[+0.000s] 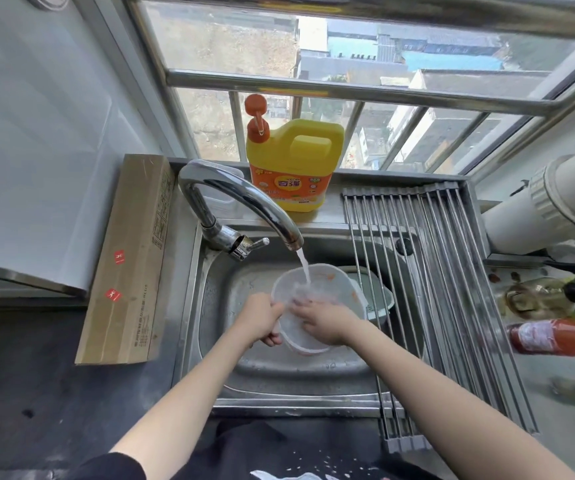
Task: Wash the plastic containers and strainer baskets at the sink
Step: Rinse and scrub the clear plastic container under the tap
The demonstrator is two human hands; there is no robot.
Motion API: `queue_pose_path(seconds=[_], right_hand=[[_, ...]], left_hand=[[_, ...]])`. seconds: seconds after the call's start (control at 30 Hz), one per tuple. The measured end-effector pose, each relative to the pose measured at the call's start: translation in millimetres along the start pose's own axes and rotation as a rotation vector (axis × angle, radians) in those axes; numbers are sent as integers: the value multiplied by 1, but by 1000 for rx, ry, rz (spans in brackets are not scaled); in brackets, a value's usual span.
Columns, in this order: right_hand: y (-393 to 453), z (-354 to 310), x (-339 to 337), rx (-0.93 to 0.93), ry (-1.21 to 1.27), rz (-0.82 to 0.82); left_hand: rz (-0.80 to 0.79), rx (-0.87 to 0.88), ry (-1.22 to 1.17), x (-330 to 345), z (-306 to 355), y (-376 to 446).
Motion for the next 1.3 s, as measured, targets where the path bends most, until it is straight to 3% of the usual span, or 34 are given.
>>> queue_pose_path(seconds=[0.07,0.2,0.33,0.47,0.57,0.67,0.7,0.77,0.87,0.93,1.03,1.17,1.3], right_hand=[[2,8,-6,166,8,138],[-6,-13,5,-85,51,-79],[3,6,-5,195,54,118],[1,-7,1,-99,-21,8],[8,8,-13,82,-1,199],[2,-3,-8,19,69,48],[5,-4,-7,28,102,69],[9,1,-12,196,389,188],[8,-13,-14,359,1160,41],[5,-26,-24,327,1436,42],[1,-42,-32,178,1212,51],[-20,-60,-30,-47,1019,-232],[-38,-32,-42,-38,514,-370]], left_hand=[[31,14,-7,-1,1,-1],[41,31,-16,-1,1,-1],[72,68,15,-3,8,-3],[87,92,10,-3,8,-3],[95,80,4,-5,5,-3],[86,44,24,-7,1,0],[74,31,24,-7,0,-1],[84,21,6,-7,-3,-3],[102,38,-7,-3,0,-8],[104,48,-23,2,4,-10],[169,100,-91,1,7,-7],[211,168,-20,-8,14,-2],[158,74,17,-11,18,-8]])
Point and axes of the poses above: each hand's wrist, its own y-axis towards the middle knuckle, its own x-axis out of the palm, z = x × y, the point moved 3 cm from there along y, towards the middle knuckle, and after that the axes turned 14 degrees about x, right-handed, at the moved point
